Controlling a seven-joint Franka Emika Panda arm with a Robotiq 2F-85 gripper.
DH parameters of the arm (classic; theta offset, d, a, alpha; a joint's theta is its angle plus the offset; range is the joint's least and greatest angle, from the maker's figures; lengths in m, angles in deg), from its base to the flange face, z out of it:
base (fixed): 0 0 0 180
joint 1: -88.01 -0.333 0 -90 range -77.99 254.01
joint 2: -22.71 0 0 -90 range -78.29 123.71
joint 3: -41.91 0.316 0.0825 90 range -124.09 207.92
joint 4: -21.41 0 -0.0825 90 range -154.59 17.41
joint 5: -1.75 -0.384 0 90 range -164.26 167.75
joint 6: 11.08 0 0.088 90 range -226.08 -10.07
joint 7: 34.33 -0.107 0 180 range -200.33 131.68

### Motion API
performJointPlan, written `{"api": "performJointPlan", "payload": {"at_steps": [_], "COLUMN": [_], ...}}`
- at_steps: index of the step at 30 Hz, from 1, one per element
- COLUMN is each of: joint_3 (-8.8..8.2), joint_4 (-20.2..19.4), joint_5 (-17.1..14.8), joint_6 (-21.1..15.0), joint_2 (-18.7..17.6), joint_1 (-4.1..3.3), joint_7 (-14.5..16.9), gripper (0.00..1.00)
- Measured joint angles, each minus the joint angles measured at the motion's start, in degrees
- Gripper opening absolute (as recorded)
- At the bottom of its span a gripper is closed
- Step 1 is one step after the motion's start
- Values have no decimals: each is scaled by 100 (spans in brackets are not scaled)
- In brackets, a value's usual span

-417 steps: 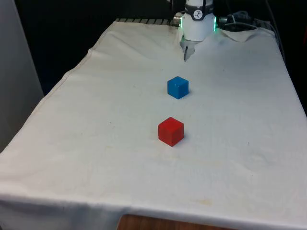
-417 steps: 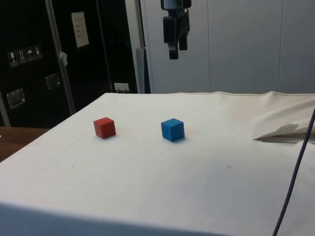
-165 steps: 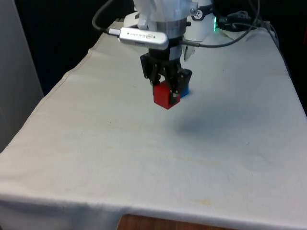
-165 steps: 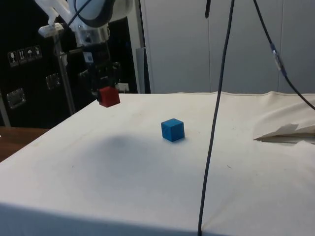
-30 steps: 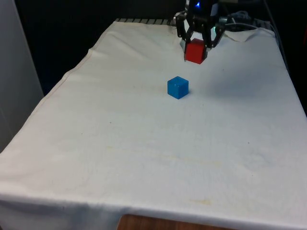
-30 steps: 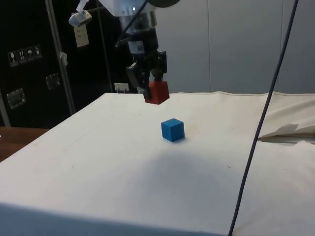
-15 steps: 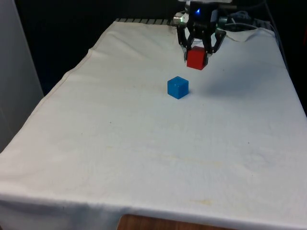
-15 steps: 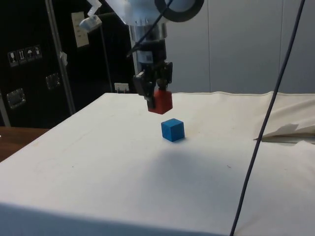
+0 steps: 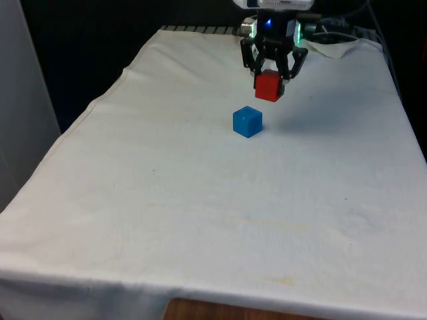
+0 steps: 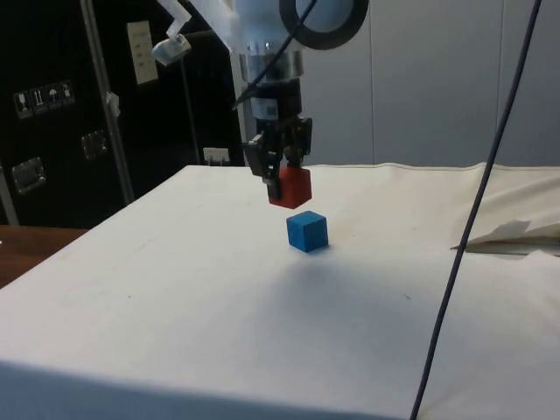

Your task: Stack the two cubes.

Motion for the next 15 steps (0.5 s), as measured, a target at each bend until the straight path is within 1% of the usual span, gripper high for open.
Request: {"api": "performJointPlan", "payload": {"at_steps": [5, 13, 15], "joint_3": [-69, -281, -281], "joint_4": [0, 6, 6], "joint_5": [0, 0, 0], "joint_6": [0, -52, -52], "joint_2": [-69, -258, -258], "joint_1": [17, 57, 57], "joint_7": [74, 275, 275], "gripper": [0, 0, 0]}}
